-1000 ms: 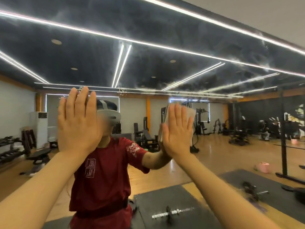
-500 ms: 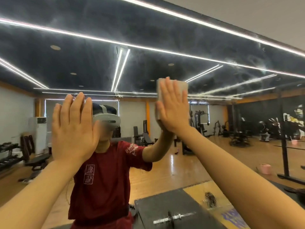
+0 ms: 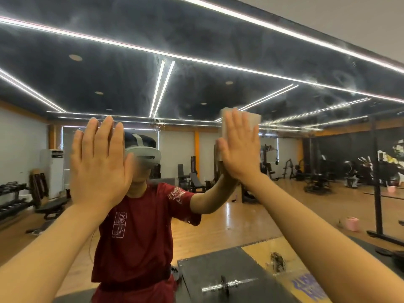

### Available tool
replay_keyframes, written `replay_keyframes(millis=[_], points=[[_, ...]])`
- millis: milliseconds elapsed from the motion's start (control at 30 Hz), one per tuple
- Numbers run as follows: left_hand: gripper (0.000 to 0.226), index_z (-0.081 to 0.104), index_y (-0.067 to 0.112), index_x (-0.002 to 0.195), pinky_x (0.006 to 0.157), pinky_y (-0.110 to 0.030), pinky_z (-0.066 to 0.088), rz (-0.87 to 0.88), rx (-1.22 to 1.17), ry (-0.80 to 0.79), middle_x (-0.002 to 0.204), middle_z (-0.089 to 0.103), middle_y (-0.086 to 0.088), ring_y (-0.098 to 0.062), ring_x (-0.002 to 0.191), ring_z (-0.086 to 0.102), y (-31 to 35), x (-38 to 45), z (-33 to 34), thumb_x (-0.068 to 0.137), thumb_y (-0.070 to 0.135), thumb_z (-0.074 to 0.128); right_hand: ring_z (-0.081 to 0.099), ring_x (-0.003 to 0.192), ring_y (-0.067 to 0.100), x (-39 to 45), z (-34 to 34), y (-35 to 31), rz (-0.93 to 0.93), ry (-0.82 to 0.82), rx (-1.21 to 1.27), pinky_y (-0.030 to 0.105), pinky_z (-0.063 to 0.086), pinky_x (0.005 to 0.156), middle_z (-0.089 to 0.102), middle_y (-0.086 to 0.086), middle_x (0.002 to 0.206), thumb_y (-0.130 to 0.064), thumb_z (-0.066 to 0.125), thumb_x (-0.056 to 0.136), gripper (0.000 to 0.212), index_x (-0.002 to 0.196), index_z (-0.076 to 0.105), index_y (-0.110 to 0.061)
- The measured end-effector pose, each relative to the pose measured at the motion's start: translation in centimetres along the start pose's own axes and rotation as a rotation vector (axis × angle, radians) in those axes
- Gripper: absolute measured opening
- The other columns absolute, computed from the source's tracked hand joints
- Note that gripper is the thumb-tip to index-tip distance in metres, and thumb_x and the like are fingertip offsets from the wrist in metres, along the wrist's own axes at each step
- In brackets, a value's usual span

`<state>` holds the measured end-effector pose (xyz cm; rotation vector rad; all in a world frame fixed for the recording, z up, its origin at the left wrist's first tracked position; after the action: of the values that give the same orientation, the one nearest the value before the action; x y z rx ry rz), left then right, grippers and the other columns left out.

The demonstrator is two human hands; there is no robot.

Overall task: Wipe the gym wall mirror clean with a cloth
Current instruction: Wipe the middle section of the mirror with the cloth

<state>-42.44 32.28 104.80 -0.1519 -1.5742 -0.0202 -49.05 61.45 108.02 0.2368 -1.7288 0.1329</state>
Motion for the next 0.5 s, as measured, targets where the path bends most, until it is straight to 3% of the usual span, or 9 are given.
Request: replay_keyframes(millis=[133, 233, 400, 500], points=[[0.061, 0.033, 0.001, 0.147, 0.121, -0.048, 0.007, 0.003, 0.014, -0.007, 0.153, 0.030, -0.022, -0.039, 0.146, 0.020, 0.1, 0.0, -0.1, 0.096, 0.034, 0.036, -0.002, 0.152, 0.023, -0.3, -1.2, 9.2, 0.350, 0.014, 0.026, 0.058, 0.008, 0.119, 0.001, 0.007, 0.166, -0.045, 0.013, 0.101, 0.065, 0.158, 0.003, -0.016], [0.061, 0.033, 0.000, 0.147, 0.121, -0.048, 0.007, -0.005, 0.013, -0.017, 0.154, 0.029, -0.022, -0.039, 0.146, 0.019, 0.1, 0.0, -0.1, 0.096, 0.033, 0.037, -0.005, 0.152, 0.021, -1.7, -0.9, 8.9, 0.450, 0.059, 0.069, 0.056, 0.005, 0.120, -0.002, 0.005, 0.166, -0.044, 0.013, 0.100, 0.065, 0.157, -0.002, -0.017], [0.060, 0.033, 0.001, 0.147, 0.121, -0.049, 0.007, 0.000, 0.002, -0.021, 0.154, 0.029, -0.022, -0.039, 0.146, 0.019, 0.1, 0.0, -0.1, 0.096, 0.033, 0.036, -0.008, 0.152, 0.019, -12.0, 1.0, 2.0, 0.345, 0.005, 0.112, 0.048, -0.004, 0.122, -0.005, 0.003, 0.166, -0.043, 0.016, 0.101, 0.064, 0.158, 0.001, -0.017], [0.059, 0.033, 0.002, 0.146, 0.121, -0.049, 0.006, -0.011, 0.007, -0.032, 0.154, 0.028, -0.021, -0.038, 0.146, 0.018, 0.1, 0.1, -0.1, 0.096, 0.033, 0.037, -0.006, 0.152, 0.021, -13.3, 1.5, 1.8, 0.260, -0.045, 0.104, 0.053, -0.001, 0.121, -0.002, 0.003, 0.166, -0.047, 0.014, 0.101, 0.065, 0.158, 0.006, -0.016]])
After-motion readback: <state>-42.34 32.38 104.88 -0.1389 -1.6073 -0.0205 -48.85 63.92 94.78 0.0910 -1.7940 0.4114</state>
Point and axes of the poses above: each hand's wrist, its own x-axis towards the middle knuckle, its own z-axis out of the palm, y = z × x, the point moved 8 cm from there along x, towards the middle knuckle
